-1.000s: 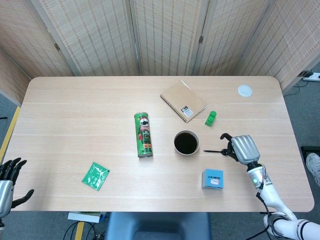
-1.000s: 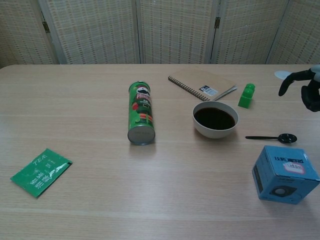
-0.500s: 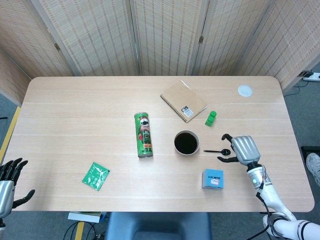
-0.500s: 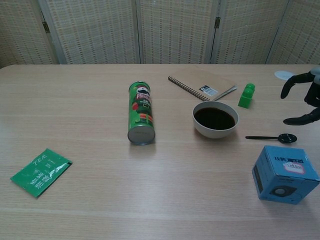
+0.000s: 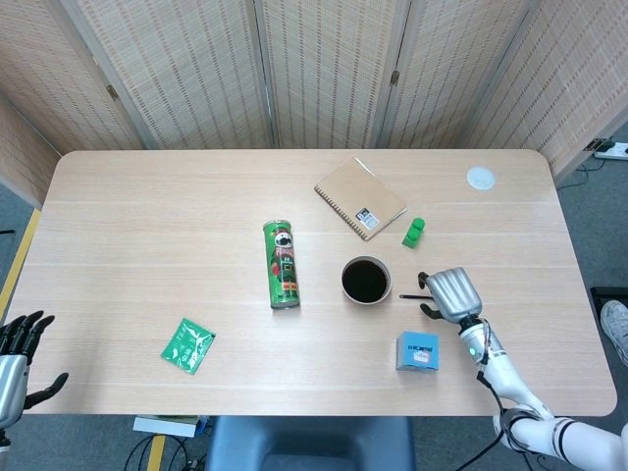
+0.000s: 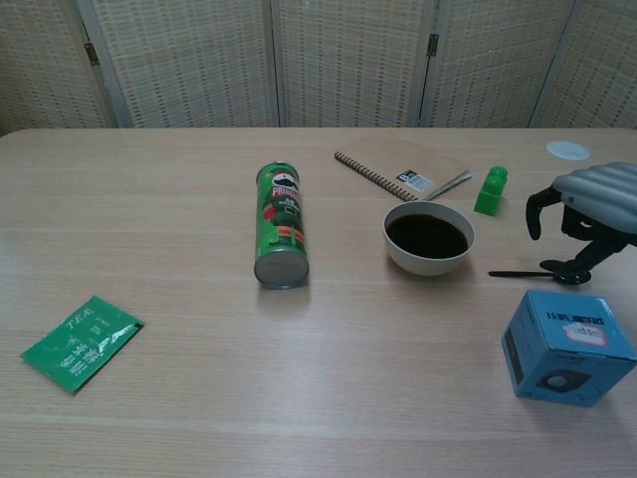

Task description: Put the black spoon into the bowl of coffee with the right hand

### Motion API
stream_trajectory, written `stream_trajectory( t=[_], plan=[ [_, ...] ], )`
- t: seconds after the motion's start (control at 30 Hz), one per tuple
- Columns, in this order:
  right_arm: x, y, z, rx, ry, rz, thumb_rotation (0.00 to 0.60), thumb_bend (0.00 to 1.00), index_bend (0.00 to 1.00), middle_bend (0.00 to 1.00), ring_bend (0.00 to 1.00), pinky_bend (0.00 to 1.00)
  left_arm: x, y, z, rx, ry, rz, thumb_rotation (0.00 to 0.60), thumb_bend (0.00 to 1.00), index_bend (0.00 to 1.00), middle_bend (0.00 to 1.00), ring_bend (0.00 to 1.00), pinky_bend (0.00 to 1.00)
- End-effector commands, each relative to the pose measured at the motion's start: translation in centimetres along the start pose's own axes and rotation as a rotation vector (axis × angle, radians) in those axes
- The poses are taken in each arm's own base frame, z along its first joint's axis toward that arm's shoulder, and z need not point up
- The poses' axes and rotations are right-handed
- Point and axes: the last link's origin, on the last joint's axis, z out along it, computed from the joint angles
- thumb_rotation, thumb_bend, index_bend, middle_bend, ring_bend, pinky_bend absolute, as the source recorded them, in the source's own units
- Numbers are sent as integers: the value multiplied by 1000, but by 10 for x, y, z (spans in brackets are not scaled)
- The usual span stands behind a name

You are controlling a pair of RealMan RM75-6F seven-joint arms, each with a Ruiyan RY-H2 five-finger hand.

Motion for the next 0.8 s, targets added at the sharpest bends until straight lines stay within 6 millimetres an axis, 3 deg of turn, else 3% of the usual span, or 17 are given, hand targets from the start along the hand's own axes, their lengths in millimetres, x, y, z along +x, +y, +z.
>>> stream_trajectory(
  t=[0.03, 0.33, 0.8],
  plan=[
    [-5, -5, 7, 3, -17, -15, 550, 201, 488, 1000, 1000, 1000, 0, -1, 0, 1, -1, -1, 600, 227, 175, 138, 123, 168],
    [-14, -14, 22, 9, -59, -41, 595, 239, 488, 1000, 1000, 1000, -3, -3, 1, 5, -10, -3, 600, 227, 175, 138, 123, 168],
    [-17, -18, 30, 34, -87, -157, 600, 252, 510, 1000, 1000, 1000, -2, -8, -1, 17, -8, -3, 600, 227, 175, 138, 123, 168]
  ],
)
